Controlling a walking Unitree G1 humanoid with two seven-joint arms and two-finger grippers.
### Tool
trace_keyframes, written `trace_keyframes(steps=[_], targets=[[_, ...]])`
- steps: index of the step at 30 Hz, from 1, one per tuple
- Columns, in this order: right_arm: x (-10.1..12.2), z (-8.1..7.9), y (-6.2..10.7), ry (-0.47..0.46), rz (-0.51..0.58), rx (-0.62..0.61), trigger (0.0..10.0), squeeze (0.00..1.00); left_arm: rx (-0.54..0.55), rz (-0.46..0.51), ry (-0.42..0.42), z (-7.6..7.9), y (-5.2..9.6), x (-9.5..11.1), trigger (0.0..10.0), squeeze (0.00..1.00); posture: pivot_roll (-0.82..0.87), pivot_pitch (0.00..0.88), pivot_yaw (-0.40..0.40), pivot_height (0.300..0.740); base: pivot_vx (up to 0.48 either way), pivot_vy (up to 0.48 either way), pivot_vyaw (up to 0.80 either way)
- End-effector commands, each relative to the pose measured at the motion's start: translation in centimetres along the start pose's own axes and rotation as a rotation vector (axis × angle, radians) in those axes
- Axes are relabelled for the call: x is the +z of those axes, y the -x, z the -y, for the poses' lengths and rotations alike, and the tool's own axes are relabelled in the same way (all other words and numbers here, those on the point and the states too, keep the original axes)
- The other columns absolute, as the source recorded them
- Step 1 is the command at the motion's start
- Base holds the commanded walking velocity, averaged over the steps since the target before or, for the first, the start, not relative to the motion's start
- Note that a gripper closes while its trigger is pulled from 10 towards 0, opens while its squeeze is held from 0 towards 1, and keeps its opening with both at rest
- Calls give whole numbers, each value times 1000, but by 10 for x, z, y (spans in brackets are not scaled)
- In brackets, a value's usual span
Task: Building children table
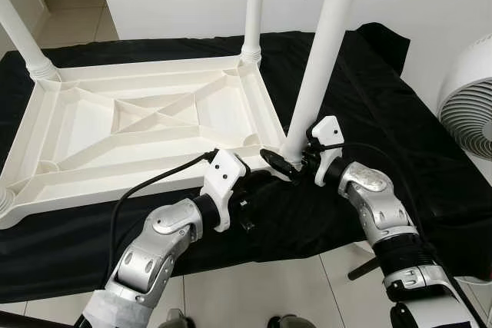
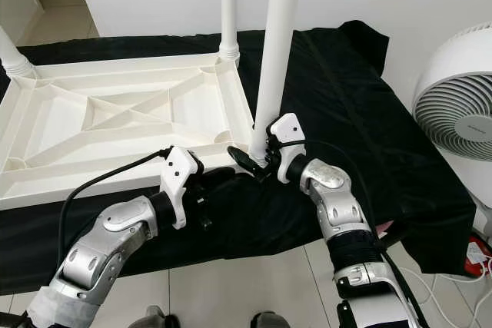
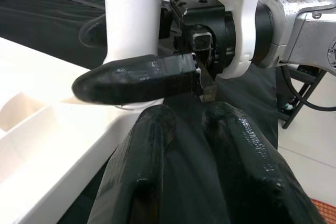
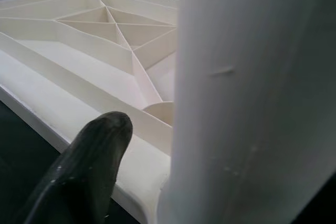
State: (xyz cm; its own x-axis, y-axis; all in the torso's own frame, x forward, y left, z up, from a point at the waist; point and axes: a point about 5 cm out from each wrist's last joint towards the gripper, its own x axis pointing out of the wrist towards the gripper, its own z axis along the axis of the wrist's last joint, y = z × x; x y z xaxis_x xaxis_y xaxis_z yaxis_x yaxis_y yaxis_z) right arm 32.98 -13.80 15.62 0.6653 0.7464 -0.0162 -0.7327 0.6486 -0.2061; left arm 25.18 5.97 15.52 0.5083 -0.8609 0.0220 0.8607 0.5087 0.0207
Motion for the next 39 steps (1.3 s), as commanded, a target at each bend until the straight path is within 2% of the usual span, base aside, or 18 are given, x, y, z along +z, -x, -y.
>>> trace_keyframes(steps=[1, 7, 15, 16, 17, 18, 19, 21, 24, 25, 26, 28, 29, 32, 36, 39], targets=[[-5, -5, -1, -10, -6, 40, 0, 0, 33, -21, -10, -1, 2, -4, 10000, 0, -51, 62, 7, 740, 0, 0, 0], [-10, -8, 2, -45, 2, 29, 0, 0, 41, -22, -18, -3, 4, -5, 10000, 0, -56, 66, 12, 740, 0, 0, 0], [-15, -14, 5, -97, 4, -49, 0, 0, 47, -25, -26, -6, 6, -4, 10000, 0, -61, 77, 14, 740, 0, 0, 0], [-17, -14, 4, -103, -11, -87, 10000, 0, 49, -25, -25, -7, 6, -4, 10000, 0, -62, 77, 14, 740, 0, 0, 0], [-17, -14, 4, -103, -11, -87, 10000, 0, 49, -25, -25, -7, 6, -4, 10000, 0, -62, 77, 14, 740, 0, 0, 0], [-23, -18, 3, -99, -64, -208, 10000, 0, 54, -27, -21, -7, 8, -5, 10000, 0, -63, 82, 14, 740, 0, 0, 0], [-23, -18, 3, -99, -64, -208, 10000, 0, 54, -27, -21, -7, 8, -5, 10000, 0, -63, 82, 14, 740, 0, 0, 0], [-27, -23, 1, -136, -100, -332, 10000, 0, 56, -29, -18, -8, 10, -5, 10000, 0, -64, 83, 14, 740, 0, 0, 0], [-27, -25, 1, -159, -104, -363, 10000, 0, 56, -30, -18, -8, 10, -6, 10000, 0, -65, 85, 11, 740, 0, 0, 0], [-24, -34, -2, -186, -84, -505, 10000, 0, 63, -31, -16, -10, 12, -5, 10000, 0, -61, 90, 10, 740, 0, 0, 0], [-25, -38, -1, -188, -93, -589, 10000, 0, 66, -31, -17, -11, 12, -5, 10000, 0, -63, 89, 11, 740, 0, 0, 0], [-26, -38, 3, -196, -101, -745, 10000, 0, 69, -30, -20, -12, 12, -4, 10000, 0, -63, 89, 11, 740, 0, 0, 0], [-26, -38, 3, -196, -101, -745, 10000, 0, 69, -30, -20, -12, 12, -4, 10000, 0, -63, 89, 11, 740, 0, 0, 0], [-27, -41, 7, -218, -117, -859, 10000, 0, 71, -29, -25, -13, 12, -3, 10000, 0, -53, 87, 9, 740, 0, 0, 0], [-19, -51, -1, -191, -96, -794, 10000, 0, 78, -22, -21, -15, 14, -1, 10000, 0, -62, 93, 16, 740, 0, 0, 0], [-16, -50, -1, -203, -77, -786, 10000, 0, 74, -25, -21, -15, 15, -1, 10000, 0, -63, 87, 14, 740, 0, 0, 0]])
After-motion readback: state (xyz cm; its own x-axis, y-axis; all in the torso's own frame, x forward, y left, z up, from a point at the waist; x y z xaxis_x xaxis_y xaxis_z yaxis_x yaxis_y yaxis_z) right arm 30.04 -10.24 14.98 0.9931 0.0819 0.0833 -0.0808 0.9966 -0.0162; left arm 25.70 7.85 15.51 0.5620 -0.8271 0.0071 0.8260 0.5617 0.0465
